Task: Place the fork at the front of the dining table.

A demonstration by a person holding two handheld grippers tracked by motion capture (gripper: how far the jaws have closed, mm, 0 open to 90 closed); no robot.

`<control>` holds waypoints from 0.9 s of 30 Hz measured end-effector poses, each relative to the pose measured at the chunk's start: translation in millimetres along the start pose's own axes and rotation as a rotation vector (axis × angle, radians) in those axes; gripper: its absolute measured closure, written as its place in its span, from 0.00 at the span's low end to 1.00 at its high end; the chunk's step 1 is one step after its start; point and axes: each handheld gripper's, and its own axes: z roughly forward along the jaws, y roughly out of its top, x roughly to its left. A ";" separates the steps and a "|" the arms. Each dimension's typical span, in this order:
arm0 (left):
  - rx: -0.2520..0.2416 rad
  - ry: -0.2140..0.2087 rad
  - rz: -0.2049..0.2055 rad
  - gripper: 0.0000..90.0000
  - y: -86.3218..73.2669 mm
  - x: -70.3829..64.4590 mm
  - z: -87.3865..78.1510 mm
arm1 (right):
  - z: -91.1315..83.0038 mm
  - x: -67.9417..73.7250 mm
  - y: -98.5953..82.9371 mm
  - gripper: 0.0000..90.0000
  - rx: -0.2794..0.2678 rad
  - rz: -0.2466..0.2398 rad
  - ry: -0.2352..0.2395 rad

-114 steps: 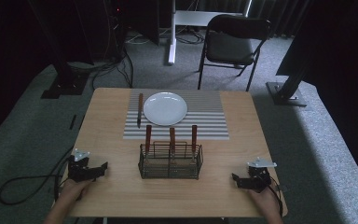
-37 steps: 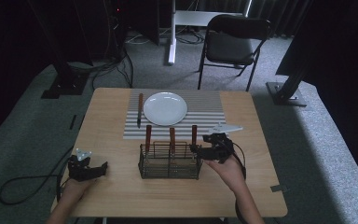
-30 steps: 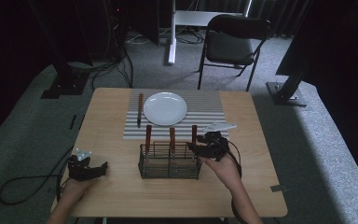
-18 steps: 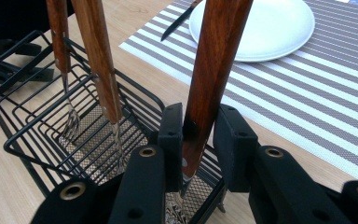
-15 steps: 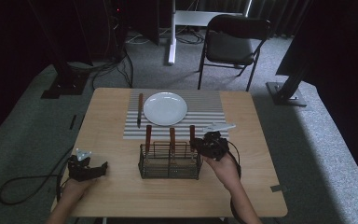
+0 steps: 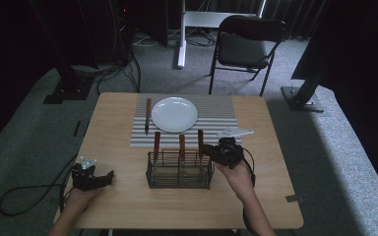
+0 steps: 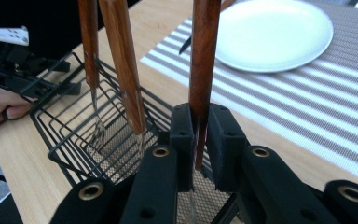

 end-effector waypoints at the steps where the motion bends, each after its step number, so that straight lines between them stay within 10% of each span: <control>1: 0.000 0.000 0.000 0.08 0.0 0.0 0.0 | -1.4 -0.1 0.8 0.90 -0.003 -0.004 -0.002; 27: 0.002 -0.001 0.001 0.08 0.0 0.0 -0.1 | -39.8 -1.7 26.5 0.90 -0.116 -0.015 0.041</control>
